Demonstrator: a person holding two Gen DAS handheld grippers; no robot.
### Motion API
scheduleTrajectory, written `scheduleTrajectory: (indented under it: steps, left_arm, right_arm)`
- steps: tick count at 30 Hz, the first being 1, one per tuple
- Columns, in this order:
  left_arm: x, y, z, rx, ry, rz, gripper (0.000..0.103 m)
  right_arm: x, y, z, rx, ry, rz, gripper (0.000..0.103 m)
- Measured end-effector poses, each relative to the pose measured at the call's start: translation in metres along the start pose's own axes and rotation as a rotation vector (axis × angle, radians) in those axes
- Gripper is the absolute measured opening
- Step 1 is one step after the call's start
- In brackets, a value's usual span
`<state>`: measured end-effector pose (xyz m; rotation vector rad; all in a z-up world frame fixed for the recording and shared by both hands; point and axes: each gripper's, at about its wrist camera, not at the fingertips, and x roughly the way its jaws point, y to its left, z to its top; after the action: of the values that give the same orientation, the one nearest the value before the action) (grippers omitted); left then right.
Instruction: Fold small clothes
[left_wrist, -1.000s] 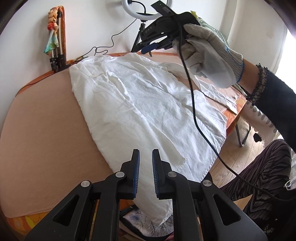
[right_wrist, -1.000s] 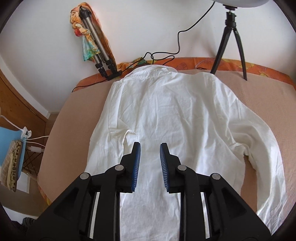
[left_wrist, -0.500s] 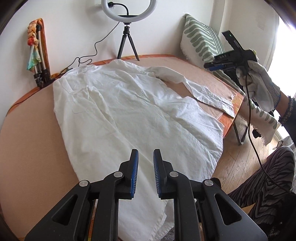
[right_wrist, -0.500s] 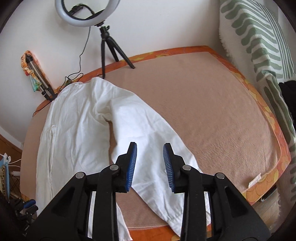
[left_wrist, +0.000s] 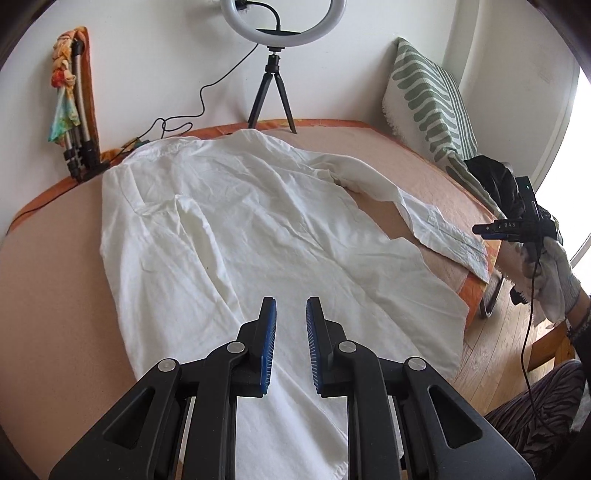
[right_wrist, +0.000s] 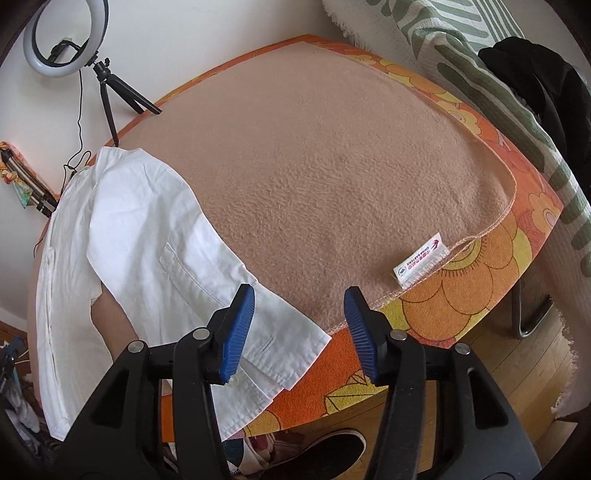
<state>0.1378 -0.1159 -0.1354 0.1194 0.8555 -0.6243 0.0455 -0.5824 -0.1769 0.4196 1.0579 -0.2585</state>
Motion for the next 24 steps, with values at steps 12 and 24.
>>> scheduleTrajectory:
  steps: [12, 24]
  left_arm:
    - [-0.010, 0.011, -0.006, 0.004, -0.061, 0.073, 0.015]
    - [-0.025, 0.026, -0.004, -0.102, -0.090, -0.020, 0.015]
  right_arm:
    - [-0.012, 0.023, -0.015, -0.057, -0.055, -0.048, 0.005]
    - [-0.102, 0.134, -0.027, -0.199, -0.197, 0.247, 0.004]
